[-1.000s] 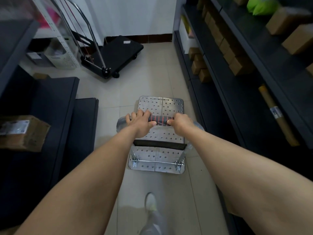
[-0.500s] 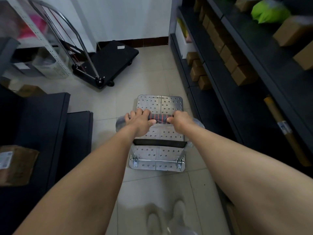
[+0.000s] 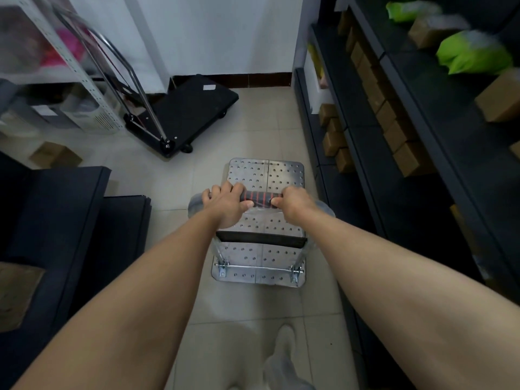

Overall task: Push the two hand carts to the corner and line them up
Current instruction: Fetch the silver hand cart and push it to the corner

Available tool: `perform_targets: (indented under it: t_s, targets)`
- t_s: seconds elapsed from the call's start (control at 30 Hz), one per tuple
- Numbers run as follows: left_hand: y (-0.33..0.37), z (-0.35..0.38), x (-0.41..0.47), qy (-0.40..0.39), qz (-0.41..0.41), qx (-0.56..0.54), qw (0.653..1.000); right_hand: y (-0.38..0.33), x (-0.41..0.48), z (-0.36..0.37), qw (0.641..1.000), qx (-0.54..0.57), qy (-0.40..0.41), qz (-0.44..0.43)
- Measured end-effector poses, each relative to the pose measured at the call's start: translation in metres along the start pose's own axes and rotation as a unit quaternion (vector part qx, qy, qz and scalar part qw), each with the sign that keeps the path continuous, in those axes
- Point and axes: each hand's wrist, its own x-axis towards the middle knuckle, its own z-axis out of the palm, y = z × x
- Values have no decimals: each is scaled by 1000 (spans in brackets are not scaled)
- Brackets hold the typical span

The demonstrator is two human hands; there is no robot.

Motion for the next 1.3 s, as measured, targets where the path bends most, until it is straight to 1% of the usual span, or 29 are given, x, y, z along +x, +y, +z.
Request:
perform_targets:
  t_s: [0.13, 0.23, 0.5, 0.7, 1.1, 1.3]
  targets:
    - [17, -7, 26, 9, -5, -4, 1000, 9, 27, -20, 1000, 2, 4, -2]
    - [26, -12, 46, 10, -12, -8, 1000, 14, 44, -38, 1000, -25, 2, -4]
    - [35, -28, 98, 7, -12, -19, 1000, 14, 90, -70, 999, -40, 7, 2]
    - [28, -47, 133, 10, -1, -17, 1000, 2, 123, -85, 1000, -29, 4, 11]
    - [-8, -101, 220, -6, 1, 0, 1000, -48, 205, -118, 999, -7, -7, 37]
    - [-20, -119, 255, -6, 12, 3, 1000, -63, 234, -130, 999, -11, 8, 31]
